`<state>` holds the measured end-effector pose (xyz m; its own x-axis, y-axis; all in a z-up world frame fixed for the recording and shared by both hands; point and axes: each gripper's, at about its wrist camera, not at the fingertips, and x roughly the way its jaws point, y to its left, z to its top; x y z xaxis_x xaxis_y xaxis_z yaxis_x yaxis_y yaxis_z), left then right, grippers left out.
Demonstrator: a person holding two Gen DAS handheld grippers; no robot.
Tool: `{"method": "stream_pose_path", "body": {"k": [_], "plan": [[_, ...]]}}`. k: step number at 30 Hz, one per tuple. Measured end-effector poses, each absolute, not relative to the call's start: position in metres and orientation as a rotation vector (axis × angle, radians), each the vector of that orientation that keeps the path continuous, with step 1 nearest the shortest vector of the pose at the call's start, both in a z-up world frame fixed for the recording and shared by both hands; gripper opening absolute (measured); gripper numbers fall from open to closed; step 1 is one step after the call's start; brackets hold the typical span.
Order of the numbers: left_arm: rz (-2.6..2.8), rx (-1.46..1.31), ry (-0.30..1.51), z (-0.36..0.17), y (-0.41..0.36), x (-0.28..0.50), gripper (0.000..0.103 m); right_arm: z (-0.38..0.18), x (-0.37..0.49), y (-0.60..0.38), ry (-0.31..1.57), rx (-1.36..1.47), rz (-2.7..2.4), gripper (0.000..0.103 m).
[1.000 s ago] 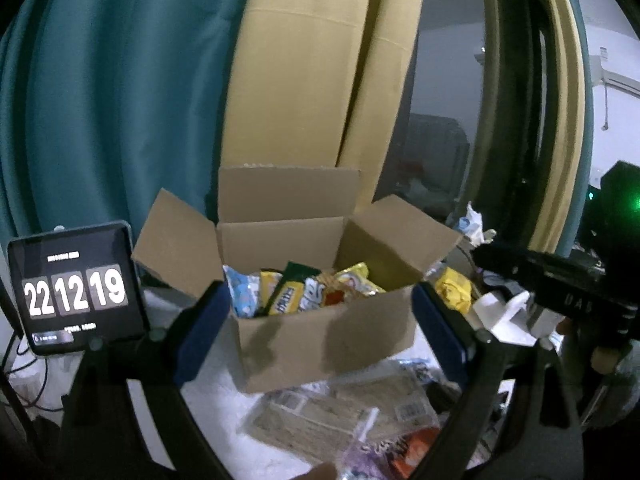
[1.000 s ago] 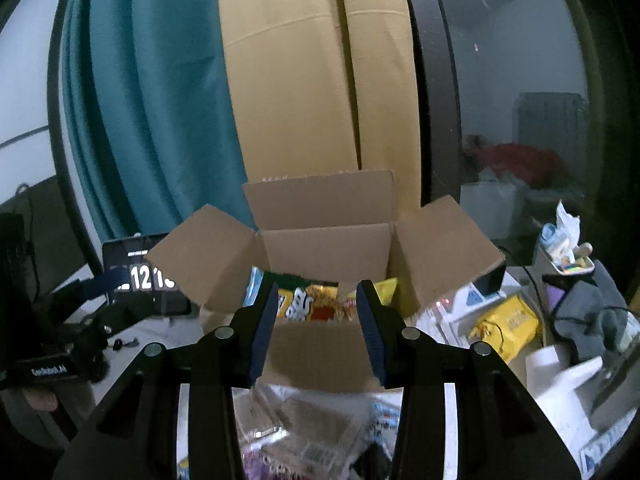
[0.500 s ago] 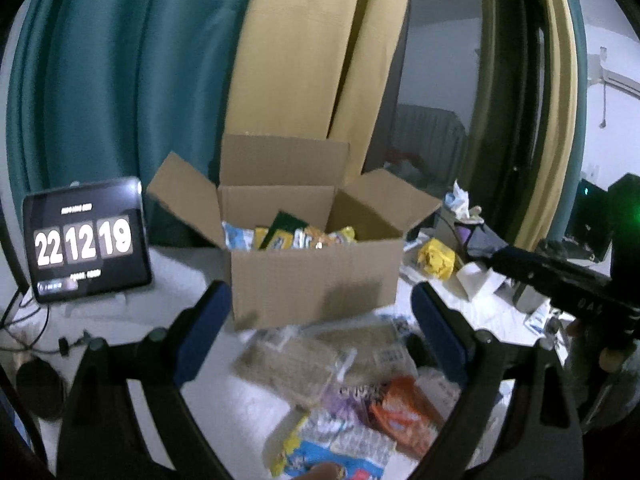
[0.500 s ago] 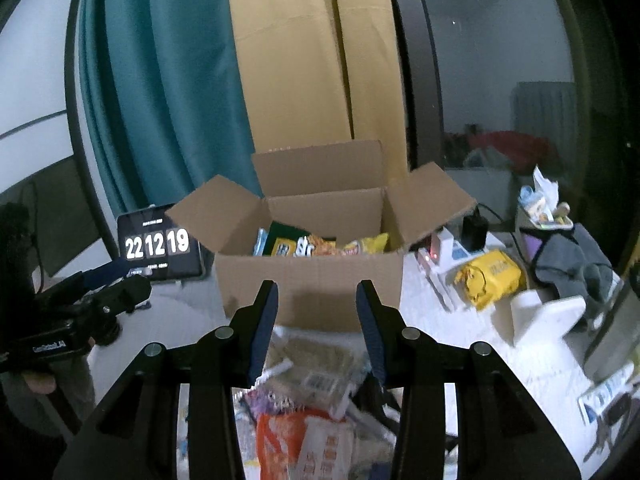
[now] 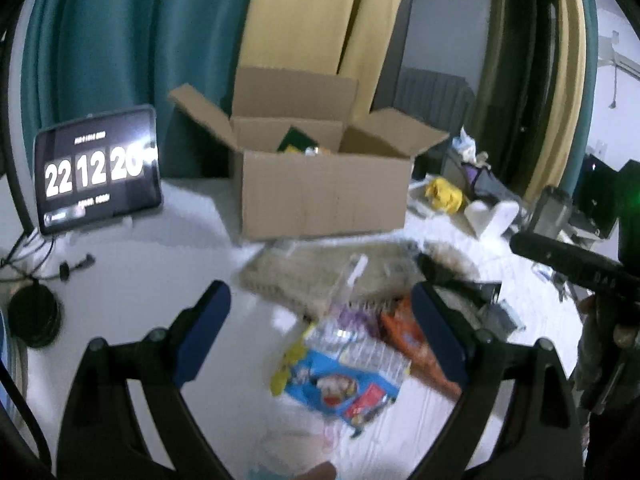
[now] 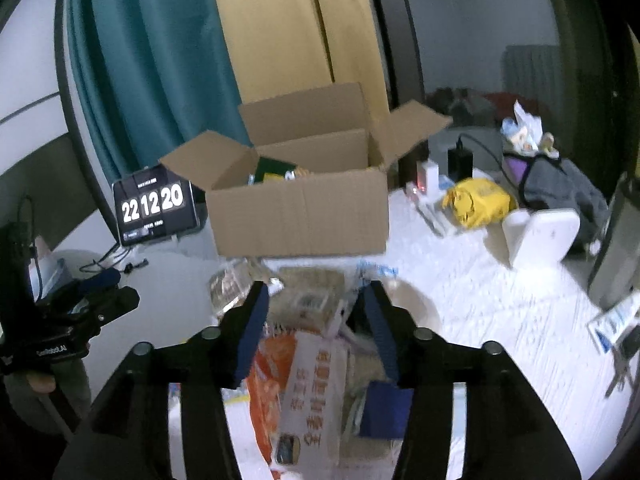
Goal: Organize snacks
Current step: 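Move both tools back to the pile and grasp the white bread bag with the right tool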
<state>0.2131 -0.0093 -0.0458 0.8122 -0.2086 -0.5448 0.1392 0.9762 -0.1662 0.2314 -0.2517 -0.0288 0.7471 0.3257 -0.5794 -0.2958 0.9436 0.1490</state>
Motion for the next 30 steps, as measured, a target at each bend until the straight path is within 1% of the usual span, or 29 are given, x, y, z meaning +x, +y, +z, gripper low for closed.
{"method": "stream_pose_path", "body": {"k": [3,10,14,20,24,30], "plan": [[-0.175,-0.122,0.637,-0.063,-0.008,0.208,0.093,-0.043,0.230,-0.253,0.682,0.055,0.335,0.062],[-0.165,-0.129,0.730,-0.097,-0.004,0.197,0.093,-0.076,0.226,-0.247,0.767,0.071,0.343,0.069],[-0.160,-0.133,0.785,-0.116,-0.003,0.191,0.093,-0.095,0.222,-0.241,0.822,0.075,0.357,0.069],[-0.165,-0.141,0.840,-0.133,-0.003,0.183,0.093,-0.104,0.210,-0.230,0.840,0.052,0.398,0.069],[-0.156,-0.132,0.888,-0.146,-0.003,0.185,0.093,-0.111,0.205,-0.223,0.838,-0.022,0.345,0.069],[-0.153,-0.069,0.873,-0.148,-0.009,0.184,0.092,-0.125,0.218,-0.231,0.846,-0.074,0.252,0.069]]}}
